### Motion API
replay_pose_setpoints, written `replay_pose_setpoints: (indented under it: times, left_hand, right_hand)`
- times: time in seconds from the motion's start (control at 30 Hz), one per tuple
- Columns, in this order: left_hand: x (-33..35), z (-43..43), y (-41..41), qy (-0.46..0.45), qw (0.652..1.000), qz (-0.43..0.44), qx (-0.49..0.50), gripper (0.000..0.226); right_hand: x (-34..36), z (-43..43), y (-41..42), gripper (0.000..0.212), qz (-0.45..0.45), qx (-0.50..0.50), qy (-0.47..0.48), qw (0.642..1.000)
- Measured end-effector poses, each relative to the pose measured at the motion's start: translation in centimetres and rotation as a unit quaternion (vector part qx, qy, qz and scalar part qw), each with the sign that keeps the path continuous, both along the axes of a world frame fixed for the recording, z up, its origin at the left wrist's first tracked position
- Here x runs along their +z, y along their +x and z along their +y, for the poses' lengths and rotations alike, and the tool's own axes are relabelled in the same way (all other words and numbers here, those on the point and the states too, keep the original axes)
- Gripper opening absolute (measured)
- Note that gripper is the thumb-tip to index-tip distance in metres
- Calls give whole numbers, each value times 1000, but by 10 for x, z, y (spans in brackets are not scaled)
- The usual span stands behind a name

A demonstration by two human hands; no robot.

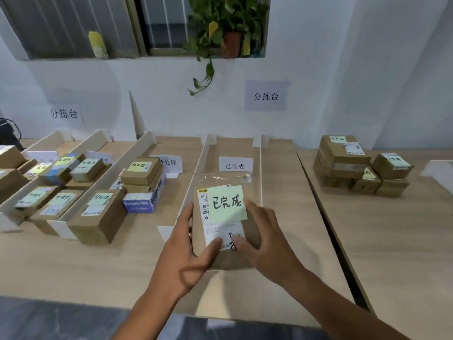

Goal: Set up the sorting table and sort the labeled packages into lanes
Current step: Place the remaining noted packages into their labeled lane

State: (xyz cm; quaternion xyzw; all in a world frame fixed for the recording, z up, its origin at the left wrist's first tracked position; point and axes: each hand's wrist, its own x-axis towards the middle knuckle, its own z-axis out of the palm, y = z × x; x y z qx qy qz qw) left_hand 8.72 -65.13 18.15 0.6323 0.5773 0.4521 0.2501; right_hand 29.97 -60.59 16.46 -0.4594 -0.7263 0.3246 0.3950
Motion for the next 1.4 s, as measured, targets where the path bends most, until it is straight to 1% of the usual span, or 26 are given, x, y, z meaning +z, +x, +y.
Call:
replay_pose_setpoints:
  times: [0.07, 0.17, 0.27, 0.43, 0.53, 0.73, 0.9, 1.03, 1.07, 1.17, 1.2, 1.3, 1.4]
  left_hand:
    - [-8, 18, -6, -16, 1000, -21, -15, 79]
    - [-28, 56, -12, -58, 997, -43, -30, 81]
    - [-49, 102, -15, -81, 996, -33, -28, 87]
    - [-81, 177, -19, -123, 992, -30, -10, 74]
    - [-103, 227, -28, -159, 987, -7, 22, 73]
    - [-155, 331, -57, -214, 976, 28, 37, 74]
    - [-197, 423, -76, -251, 967, 2, 50, 72]
    - [-228, 481, -79, -279, 958, -19, 55, 73]
    - [-234, 490, -80, -291, 955, -22, 58, 69]
    - [-249, 505, -81, -286, 956, 10, 69, 49]
    - [-248, 505, -79, -281, 956, 27, 75, 50]
    - [-246, 500, -73, -267, 956, 91, 82, 74]
    - [-242, 495, -71, -242, 956, 144, 77, 77]
  right_hand:
    - [-6, 9, -7, 81, 4, -11, -20, 1000]
    - [-22, 37, -11, 81, -1, -41, -22, 999]
    - [-45, 80, -14, 82, -3, -62, -39, 997]
    - [-89, 156, -27, 83, -20, -52, -81, 995]
    - [-115, 202, -40, 84, -31, -47, -117, 992]
    - [-160, 297, -76, 81, -64, -52, -172, 982]
    - [-194, 383, -103, 73, -27, -64, -223, 972]
    - [-226, 437, -118, 75, -49, -96, -246, 963]
    - [-234, 445, -121, 76, -60, -97, -249, 962]
    - [-254, 458, -130, 80, -104, -91, -223, 965]
    - [-257, 459, -132, 81, -113, -89, -211, 967]
    - [-262, 460, -136, 80, -128, -87, -201, 967]
    - [-252, 455, -136, 77, -120, -74, -216, 966]
